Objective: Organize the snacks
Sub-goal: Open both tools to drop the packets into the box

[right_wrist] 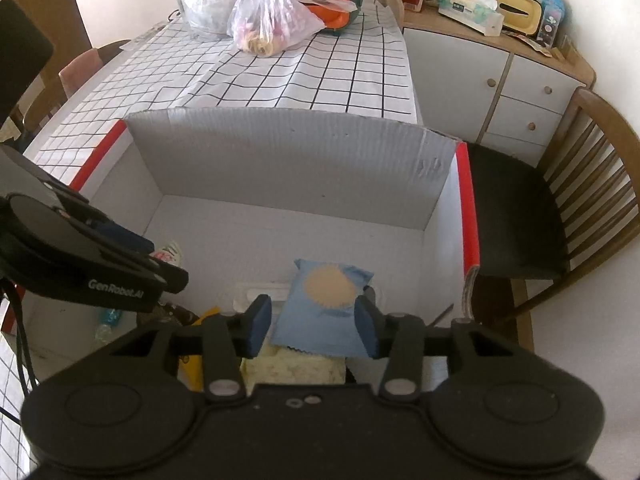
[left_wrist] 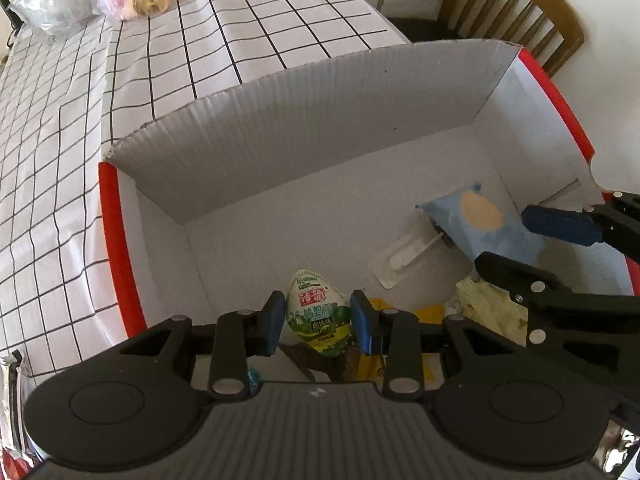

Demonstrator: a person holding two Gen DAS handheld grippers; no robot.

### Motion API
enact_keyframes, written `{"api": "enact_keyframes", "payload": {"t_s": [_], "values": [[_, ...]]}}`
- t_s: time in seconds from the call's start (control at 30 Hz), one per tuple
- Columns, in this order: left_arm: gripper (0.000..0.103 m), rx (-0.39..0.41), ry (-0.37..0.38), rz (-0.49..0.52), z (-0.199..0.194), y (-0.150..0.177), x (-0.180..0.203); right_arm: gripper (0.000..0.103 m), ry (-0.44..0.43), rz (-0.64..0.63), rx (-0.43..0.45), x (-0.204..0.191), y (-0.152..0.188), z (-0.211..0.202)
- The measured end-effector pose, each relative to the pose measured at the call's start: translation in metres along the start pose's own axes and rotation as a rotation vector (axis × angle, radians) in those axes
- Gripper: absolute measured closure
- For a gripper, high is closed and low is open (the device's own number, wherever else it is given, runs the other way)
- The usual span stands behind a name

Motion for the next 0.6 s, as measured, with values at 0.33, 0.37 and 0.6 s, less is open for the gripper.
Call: {"api": "enact_keyframes", "payload": {"t_s": [0.33, 0.37, 0.6], "values": [[0.053, 0.067, 0.014, -0.017, -0.018, 0.004, 0.001, 0.048, -0.009, 0.021, 0.031, -0.001, 0.001, -0.015], [0.053, 0.077, 0.014, -0.022, -0.021, 0.005, 0.000, 0.048, -0.011, 0.021, 0.036, -0.002, 0.001, -0.017], [0.046, 0.160, 0.019, -0.056, -0.048, 0.015, -0.006, 0.039, -0.025, 0.024, 0.088, -0.010, 0.001, -0.040]]}}
Point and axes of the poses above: each gripper's, at about its wrist camera, not at the fingertips, and z roughly the way its jaws point, x to its right, y to its underside, the point moved 7 cm from there along z, roughly the way its jaws point, and after that the axes turned 9 degrees about z, right-handed, at the moved point
